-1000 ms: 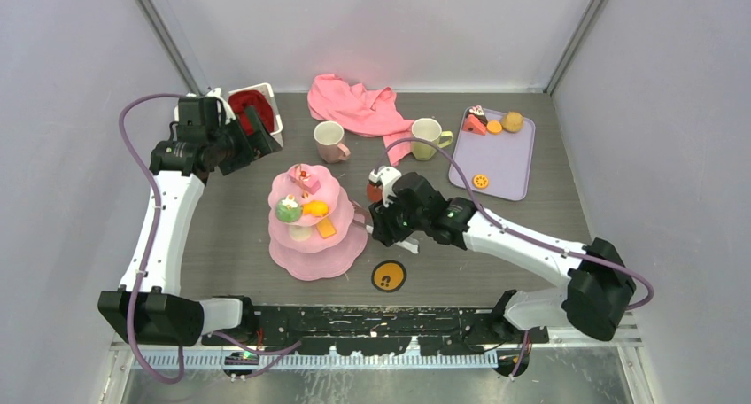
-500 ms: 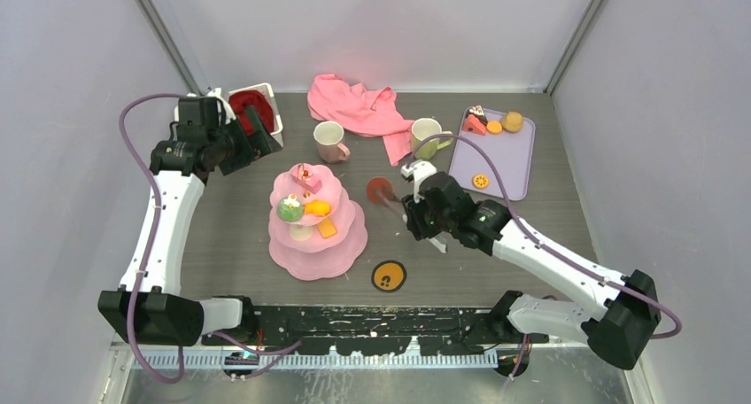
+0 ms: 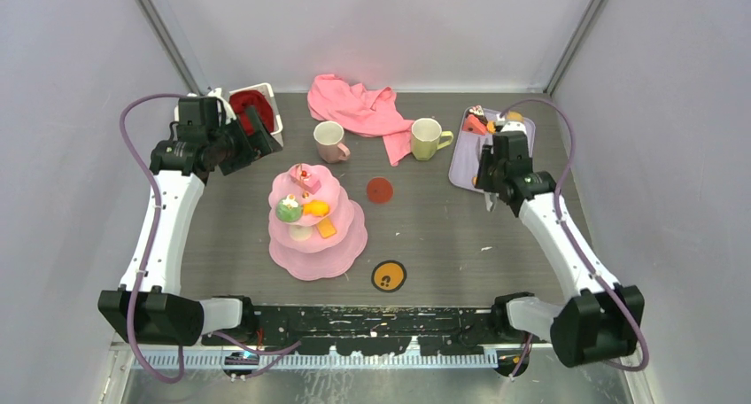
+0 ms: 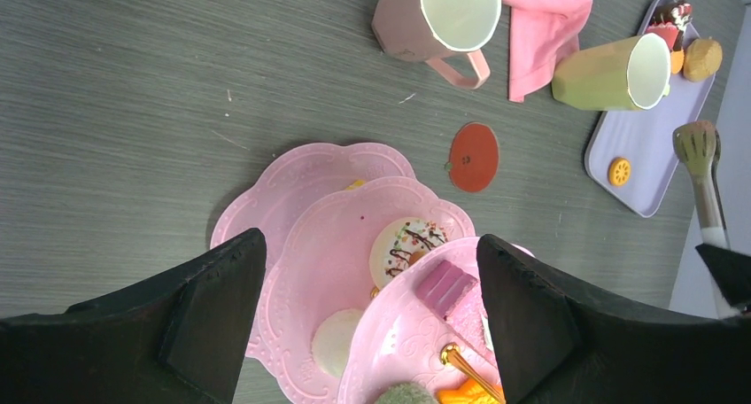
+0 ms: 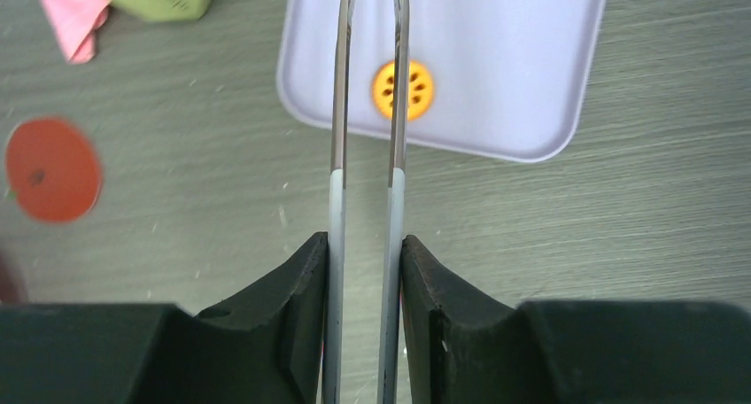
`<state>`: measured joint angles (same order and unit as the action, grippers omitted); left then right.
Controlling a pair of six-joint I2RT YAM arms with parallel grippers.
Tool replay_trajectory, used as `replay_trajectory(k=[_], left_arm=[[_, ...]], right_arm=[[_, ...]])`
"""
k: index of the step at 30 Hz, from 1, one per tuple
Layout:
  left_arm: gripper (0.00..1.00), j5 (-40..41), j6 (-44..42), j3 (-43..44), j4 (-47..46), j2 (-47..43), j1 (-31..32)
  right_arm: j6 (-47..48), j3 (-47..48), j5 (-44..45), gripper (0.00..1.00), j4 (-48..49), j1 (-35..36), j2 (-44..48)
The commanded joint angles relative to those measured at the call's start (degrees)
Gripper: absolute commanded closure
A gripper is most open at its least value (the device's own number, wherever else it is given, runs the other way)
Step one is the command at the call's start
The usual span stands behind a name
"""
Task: Serve the afternoon tea
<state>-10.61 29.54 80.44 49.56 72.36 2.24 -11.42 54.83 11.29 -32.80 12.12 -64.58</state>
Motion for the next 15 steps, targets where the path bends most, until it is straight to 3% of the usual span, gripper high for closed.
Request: replay_trajectory(k=[1, 15], left_arm=[[0.12, -1.32, -1.14, 2.45, -0.96, -0.1, -0.22], [0.12, -1.08, -1.77, 2.61, -0.52, -0.11, -0.22]], right_arm=[[-1.59, 5.47, -3.42, 0.8, 7.2, -6.27, -5.77], [-1.74, 18.46, -5.71, 0.65, 11.99, -8.6, -23.03]])
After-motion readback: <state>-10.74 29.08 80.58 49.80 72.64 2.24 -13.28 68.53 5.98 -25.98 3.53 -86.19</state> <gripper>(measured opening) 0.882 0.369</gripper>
